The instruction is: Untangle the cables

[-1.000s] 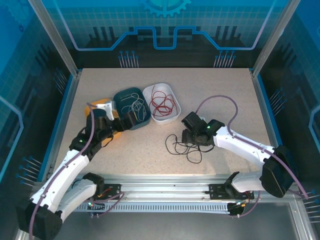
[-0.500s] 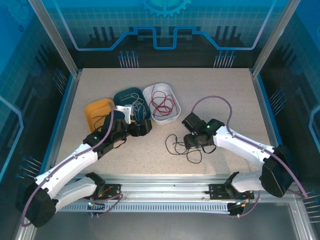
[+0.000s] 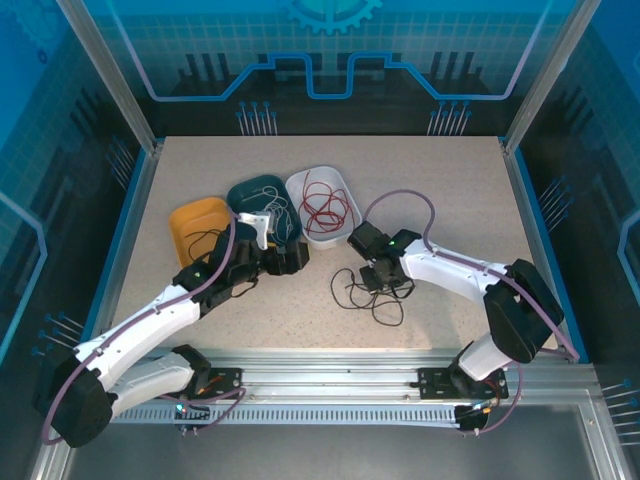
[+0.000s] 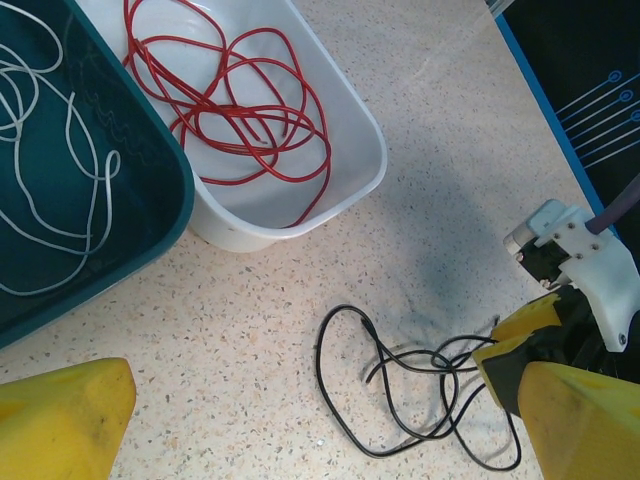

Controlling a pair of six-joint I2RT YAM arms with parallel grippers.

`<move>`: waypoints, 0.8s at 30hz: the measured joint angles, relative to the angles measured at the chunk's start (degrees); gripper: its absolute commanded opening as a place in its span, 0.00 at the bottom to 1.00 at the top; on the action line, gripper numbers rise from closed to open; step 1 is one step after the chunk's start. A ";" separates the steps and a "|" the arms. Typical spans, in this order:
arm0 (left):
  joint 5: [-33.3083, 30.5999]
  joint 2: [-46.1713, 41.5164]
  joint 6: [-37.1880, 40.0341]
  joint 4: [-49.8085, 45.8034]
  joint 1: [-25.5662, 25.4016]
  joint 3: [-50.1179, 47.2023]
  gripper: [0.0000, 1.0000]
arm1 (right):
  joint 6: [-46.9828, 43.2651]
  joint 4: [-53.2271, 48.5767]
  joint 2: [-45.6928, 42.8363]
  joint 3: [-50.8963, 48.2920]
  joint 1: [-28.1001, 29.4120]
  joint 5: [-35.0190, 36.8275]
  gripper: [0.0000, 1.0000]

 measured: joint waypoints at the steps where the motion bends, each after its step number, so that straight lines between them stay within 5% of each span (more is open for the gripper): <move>1: -0.20 -0.02 0.00 0.00 0.00 -0.02 0.99 | 0.13 0.07 0.00 0.33 0.04 -0.07 0.19; 20: -0.57 2.23 0.22 0.55 -2.45 -0.90 0.99 | 0.90 -3.82 -10.71 4.72 1.73 3.30 0.05; 24: -1.53 5.68 -0.48 0.87 -4.00 -0.70 0.87 | 0.90 -3.91 -12.81 4.72 1.79 3.80 0.05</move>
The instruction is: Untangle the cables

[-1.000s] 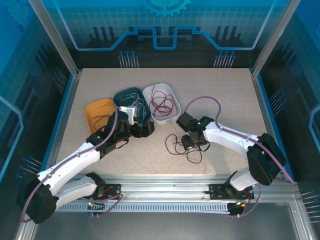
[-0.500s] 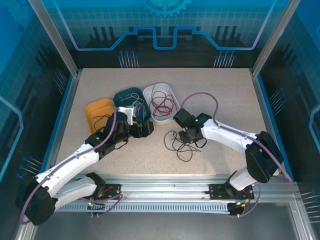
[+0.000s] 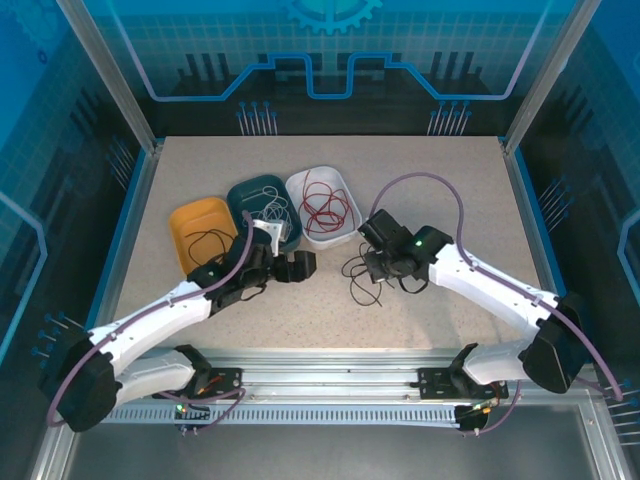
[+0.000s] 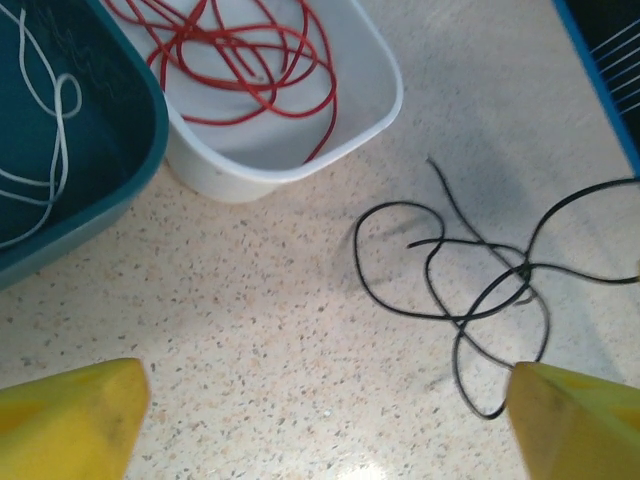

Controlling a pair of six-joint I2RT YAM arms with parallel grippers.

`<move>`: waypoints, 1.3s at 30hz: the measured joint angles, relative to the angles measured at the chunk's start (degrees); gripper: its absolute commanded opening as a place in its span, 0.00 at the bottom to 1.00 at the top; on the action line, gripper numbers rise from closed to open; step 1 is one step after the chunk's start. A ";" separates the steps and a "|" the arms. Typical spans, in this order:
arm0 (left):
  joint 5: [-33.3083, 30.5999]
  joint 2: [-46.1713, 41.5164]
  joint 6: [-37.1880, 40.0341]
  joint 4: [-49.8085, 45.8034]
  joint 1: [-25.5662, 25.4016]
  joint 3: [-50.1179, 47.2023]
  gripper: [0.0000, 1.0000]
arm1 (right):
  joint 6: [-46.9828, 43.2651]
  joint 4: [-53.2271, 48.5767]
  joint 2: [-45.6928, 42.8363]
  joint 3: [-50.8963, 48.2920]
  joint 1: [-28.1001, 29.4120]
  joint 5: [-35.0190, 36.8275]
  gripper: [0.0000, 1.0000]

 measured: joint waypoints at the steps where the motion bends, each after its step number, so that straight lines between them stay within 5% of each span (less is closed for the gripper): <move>1: -0.94 0.90 -0.11 -0.04 -0.61 0.24 0.85 | 0.00 0.02 -0.46 0.00 0.00 0.07 0.05; 9: -4.85 8.70 5.46 4.81 -6.73 0.81 0.82 | 0.63 -0.44 -1.42 0.00 0.59 0.13 0.05; 22: 2.36 21.03 22.77 38.27 -8.48 -10.40 0.66 | 1.14 -2.58 -4.57 0.85 0.59 0.07 0.06; 39: 8.96 30.27 26.10 58.97 -10.49 -10.45 0.55 | 2.58 -3.19 -13.68 2.89 -0.98 -4.55 0.06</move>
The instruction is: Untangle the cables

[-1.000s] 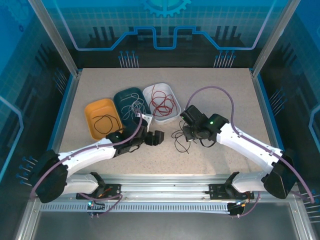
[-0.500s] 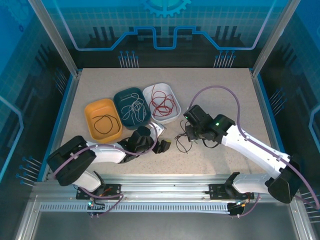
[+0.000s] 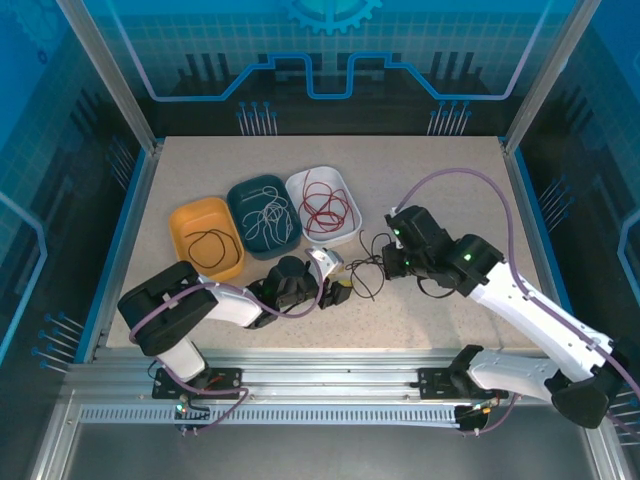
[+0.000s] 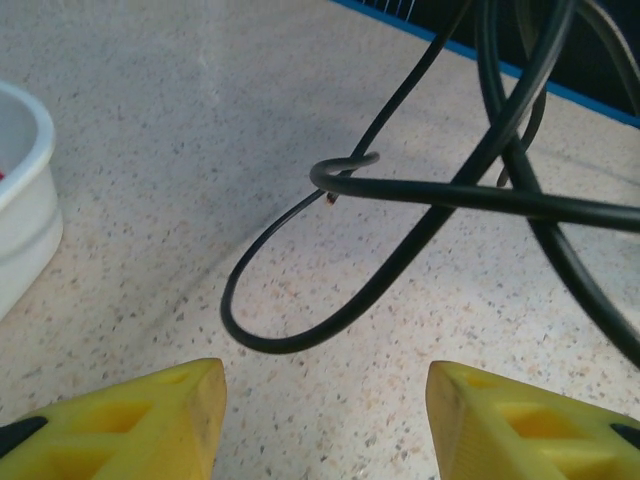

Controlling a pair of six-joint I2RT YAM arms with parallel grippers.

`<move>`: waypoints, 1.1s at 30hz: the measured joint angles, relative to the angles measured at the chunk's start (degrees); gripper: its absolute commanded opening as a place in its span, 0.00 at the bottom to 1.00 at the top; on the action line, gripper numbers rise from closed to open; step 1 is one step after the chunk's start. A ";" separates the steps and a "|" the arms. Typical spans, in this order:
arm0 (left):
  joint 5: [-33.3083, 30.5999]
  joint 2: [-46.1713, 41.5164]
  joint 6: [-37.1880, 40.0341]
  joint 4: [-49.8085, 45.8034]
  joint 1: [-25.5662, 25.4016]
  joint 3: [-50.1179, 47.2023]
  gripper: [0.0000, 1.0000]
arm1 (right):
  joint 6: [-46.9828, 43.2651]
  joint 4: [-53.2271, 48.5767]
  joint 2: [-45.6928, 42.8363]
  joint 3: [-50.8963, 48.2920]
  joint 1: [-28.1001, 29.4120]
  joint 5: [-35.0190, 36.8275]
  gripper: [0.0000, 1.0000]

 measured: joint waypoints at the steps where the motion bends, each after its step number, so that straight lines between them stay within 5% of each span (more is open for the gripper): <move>1: 0.00 0.00 0.02 0.26 -0.09 0.00 0.54 | 0.04 0.00 -0.46 0.00 -0.22 -0.63 0.06; 4: 0.00 0.00 0.26 0.59 -0.13 0.00 0.48 | 0.07 0.11 -1.57 0.00 -0.72 -2.43 0.06; 23: -0.72 -2.05 1.73 0.37 -0.13 0.87 0.43 | 0.46 2.84 -2.91 0.00 -1.84 -9.31 0.06; 33: -1.40 -5.05 4.02 -1.99 -0.15 2.29 0.04 | 0.48 3.06 -1.84 0.00 -2.34 -9.94 0.01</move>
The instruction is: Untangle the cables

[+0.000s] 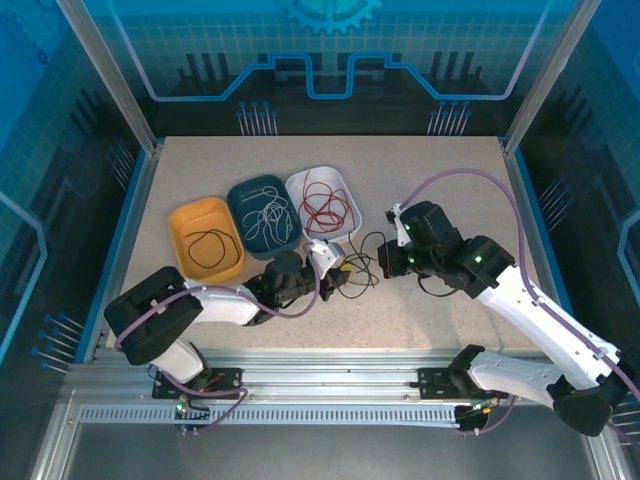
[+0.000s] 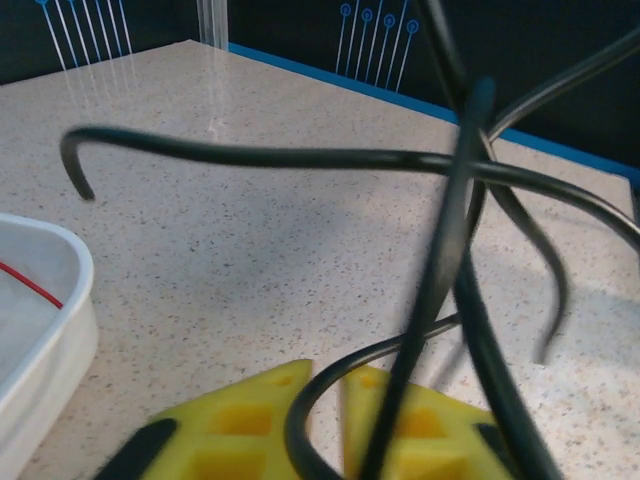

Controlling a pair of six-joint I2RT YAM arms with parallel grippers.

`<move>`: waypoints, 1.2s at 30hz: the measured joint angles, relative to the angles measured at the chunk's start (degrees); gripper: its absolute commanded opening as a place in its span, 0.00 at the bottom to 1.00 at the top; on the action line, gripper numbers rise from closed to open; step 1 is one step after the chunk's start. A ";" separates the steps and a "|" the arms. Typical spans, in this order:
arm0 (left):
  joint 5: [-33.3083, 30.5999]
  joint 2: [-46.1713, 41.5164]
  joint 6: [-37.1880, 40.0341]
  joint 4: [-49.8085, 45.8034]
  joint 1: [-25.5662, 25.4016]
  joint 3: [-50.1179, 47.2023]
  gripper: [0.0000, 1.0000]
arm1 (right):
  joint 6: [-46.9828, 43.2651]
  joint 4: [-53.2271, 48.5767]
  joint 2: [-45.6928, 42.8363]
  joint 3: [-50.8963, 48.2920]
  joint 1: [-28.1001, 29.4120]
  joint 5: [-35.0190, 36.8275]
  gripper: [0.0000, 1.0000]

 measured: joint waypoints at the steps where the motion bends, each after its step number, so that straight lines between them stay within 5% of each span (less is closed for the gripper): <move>1: -0.13 -0.46 0.11 -0.52 0.00 0.00 0.01 | 0.02 -0.02 -0.02 0.00 -0.09 0.11 0.01; 29: -16.96 -38.56 -0.04 -35.34 0.15 -8.11 0.00 | 5.40 -4.24 -11.54 -3.28 -14.12 9.60 0.00; 36: -18.91 -42.07 -5.64 -50.58 7.32 0.20 0.00 | 5.99 -4.17 -11.26 -4.68 -14.21 8.98 0.00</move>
